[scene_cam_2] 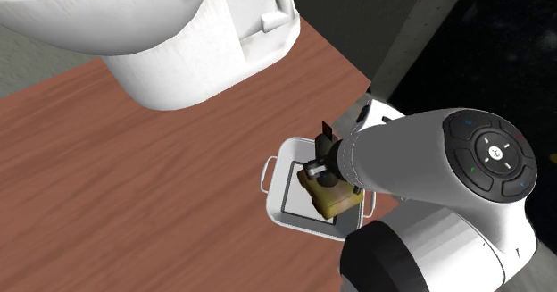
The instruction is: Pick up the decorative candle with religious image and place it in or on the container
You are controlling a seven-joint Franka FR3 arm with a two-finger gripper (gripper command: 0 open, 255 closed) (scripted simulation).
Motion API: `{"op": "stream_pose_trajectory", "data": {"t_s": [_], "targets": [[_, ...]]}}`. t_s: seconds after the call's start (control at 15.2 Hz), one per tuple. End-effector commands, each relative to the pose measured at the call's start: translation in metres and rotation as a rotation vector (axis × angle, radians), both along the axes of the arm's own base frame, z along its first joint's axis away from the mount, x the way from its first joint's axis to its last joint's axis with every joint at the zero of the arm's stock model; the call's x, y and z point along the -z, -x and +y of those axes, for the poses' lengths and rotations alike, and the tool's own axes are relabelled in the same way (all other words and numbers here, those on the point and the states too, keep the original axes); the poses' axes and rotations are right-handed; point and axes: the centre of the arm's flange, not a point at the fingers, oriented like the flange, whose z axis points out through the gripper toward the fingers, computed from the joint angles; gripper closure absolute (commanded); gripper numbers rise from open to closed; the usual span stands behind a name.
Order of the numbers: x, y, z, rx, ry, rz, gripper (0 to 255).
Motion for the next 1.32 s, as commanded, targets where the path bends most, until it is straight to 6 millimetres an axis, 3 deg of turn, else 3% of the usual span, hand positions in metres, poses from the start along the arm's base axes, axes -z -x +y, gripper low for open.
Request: {"op": "stream_pose_trajectory", "data": {"t_s": [0.0,0.66,1.19,1.25], "targets": [[0.01,0.001,-0.002,0.0,0.0,-0.001,255],[0.066,0.001,-0.002,0.0,0.0,-0.001,255],[0.066,0.001,-0.002,0.0,0.0,-0.001,255],[0.066,0.001,-0.002,0.0,0.0,-0.001,0]]}}
